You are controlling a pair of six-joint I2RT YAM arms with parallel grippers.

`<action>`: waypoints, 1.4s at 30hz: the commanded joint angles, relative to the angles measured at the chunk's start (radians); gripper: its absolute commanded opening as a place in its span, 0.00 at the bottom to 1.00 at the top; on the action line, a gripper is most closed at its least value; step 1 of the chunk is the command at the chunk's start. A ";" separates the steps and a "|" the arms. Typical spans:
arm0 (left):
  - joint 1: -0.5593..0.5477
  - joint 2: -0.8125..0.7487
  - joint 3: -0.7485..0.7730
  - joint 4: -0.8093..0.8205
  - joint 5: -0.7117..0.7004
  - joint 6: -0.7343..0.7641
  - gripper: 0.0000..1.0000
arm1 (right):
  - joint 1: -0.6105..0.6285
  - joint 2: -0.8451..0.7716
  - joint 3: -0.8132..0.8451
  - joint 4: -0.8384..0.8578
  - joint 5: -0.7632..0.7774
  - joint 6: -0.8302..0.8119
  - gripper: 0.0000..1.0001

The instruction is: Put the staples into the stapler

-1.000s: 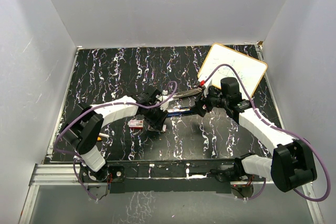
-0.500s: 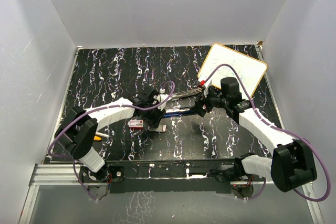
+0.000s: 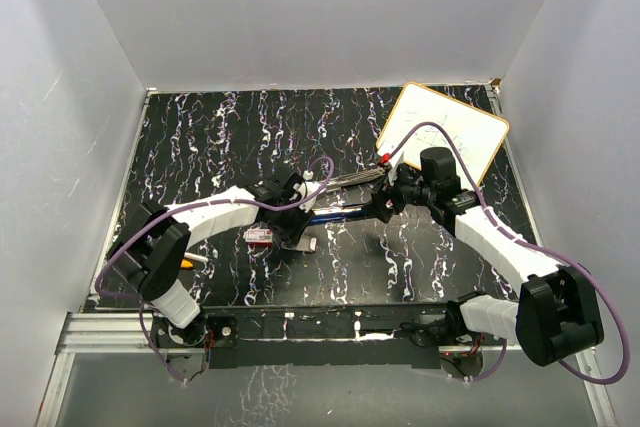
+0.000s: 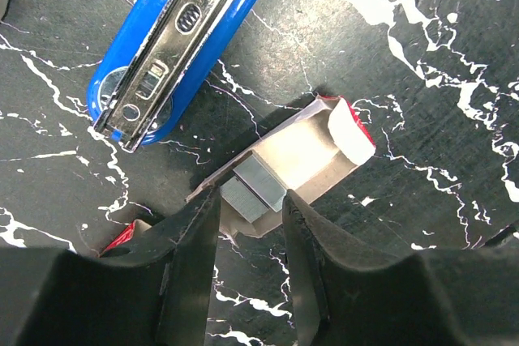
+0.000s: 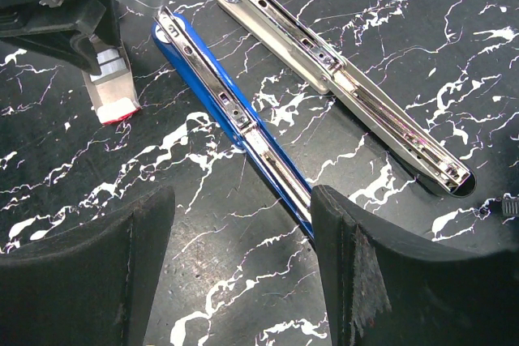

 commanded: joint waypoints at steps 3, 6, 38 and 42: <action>-0.003 0.018 0.002 -0.013 -0.008 -0.001 0.36 | -0.007 -0.007 -0.003 0.047 -0.018 0.002 0.70; -0.004 0.021 -0.001 -0.013 -0.002 -0.008 0.39 | -0.007 -0.008 -0.002 0.047 -0.017 0.001 0.70; -0.004 -0.055 -0.026 0.016 -0.016 0.088 0.34 | -0.007 -0.001 -0.004 0.049 -0.016 -0.003 0.70; -0.005 -0.049 -0.041 0.018 -0.036 0.071 0.45 | -0.007 0.000 -0.004 0.048 -0.016 -0.003 0.70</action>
